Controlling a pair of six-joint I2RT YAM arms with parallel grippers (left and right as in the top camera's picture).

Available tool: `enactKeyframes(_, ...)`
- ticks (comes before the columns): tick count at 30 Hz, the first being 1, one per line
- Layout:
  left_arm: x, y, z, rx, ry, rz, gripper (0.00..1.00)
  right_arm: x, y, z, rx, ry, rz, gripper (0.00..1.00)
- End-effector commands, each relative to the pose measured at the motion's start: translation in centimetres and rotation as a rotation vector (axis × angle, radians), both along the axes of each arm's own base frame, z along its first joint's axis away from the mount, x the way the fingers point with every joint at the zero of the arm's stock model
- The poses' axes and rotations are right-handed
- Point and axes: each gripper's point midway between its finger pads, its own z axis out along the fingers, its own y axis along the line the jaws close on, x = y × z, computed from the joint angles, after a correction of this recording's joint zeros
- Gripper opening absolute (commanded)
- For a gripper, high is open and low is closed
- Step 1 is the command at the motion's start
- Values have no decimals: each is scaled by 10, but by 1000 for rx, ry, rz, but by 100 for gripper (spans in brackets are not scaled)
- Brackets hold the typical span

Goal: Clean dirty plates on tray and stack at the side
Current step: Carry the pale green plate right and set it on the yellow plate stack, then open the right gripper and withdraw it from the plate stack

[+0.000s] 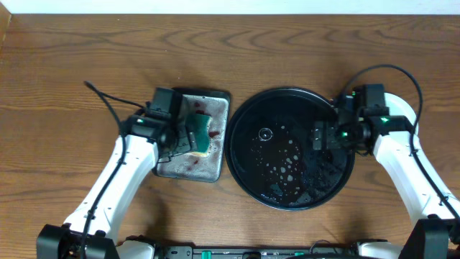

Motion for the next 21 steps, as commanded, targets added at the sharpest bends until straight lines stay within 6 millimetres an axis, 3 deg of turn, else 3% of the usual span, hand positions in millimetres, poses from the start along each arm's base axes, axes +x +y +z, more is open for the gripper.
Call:
enactKeyframes(1,-10,7,8,-58,48,45,88,5,2,17,-105,-35,42,99)
enactKeyframes(9,-45,16,26,-63,-32,36,88,-18,1,60,-111,-153,7,99)
enactKeyframes(15,-52,17,51,-85,-302,-30,88,-37,-6,95,-94,-412,-21,99)
enactKeyframes(21,-65,19,74,-116,-520,-34,89,-62,-14,114,-73,-602,-46,99)
